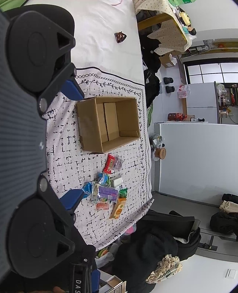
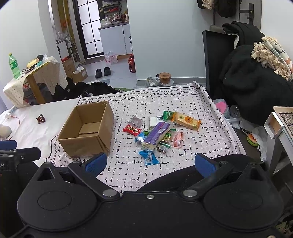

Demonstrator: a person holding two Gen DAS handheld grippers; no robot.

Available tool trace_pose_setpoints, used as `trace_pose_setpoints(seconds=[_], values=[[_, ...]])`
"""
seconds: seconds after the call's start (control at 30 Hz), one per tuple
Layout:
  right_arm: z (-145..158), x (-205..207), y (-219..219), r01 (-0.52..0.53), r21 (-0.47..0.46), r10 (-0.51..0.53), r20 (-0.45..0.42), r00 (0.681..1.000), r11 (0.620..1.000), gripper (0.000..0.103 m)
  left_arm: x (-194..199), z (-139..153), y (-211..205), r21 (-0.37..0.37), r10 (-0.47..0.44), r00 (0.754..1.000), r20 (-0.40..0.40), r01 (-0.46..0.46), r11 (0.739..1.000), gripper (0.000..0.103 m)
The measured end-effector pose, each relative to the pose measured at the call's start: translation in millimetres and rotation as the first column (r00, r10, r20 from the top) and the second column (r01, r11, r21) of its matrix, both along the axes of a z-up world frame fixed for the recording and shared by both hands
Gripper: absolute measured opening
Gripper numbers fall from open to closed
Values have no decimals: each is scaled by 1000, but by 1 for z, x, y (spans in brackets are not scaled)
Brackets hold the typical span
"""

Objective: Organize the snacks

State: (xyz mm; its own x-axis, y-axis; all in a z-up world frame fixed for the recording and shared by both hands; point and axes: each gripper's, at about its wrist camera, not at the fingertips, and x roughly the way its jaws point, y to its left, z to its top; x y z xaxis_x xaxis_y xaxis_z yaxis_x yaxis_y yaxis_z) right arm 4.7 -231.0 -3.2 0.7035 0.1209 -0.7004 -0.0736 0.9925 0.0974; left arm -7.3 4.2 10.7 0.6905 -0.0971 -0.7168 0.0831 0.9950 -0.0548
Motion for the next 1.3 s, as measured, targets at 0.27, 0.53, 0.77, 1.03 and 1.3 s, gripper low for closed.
trace_pose_setpoints(seconds=[0.27,0.53,0.77,1.03,1.3], values=[[-1,0,0,-5,4,5,-11,1000,1000,103,1,0,-1,-9,-1,1000,-3,1,1000,102],[0,1,1,-4,7,4,-15,1000,1000,103,0,-1,-2,-8,-4,1000,-6,4,1000,102],[0,1,1,-12,2,12,-17,1000,1000,103,0,-1,-2,-9,-3,1000,-7,3,1000,102],[-4,3,-1,-4,4,5,-26,1000,1000,103,0,-1,-3,-12,-7,1000,-10,6,1000,102],[-10,11,-5,8,2,-8,-43,999,1000,103,8,-5,-8,-19,-15,1000,-23,14,1000,102]])
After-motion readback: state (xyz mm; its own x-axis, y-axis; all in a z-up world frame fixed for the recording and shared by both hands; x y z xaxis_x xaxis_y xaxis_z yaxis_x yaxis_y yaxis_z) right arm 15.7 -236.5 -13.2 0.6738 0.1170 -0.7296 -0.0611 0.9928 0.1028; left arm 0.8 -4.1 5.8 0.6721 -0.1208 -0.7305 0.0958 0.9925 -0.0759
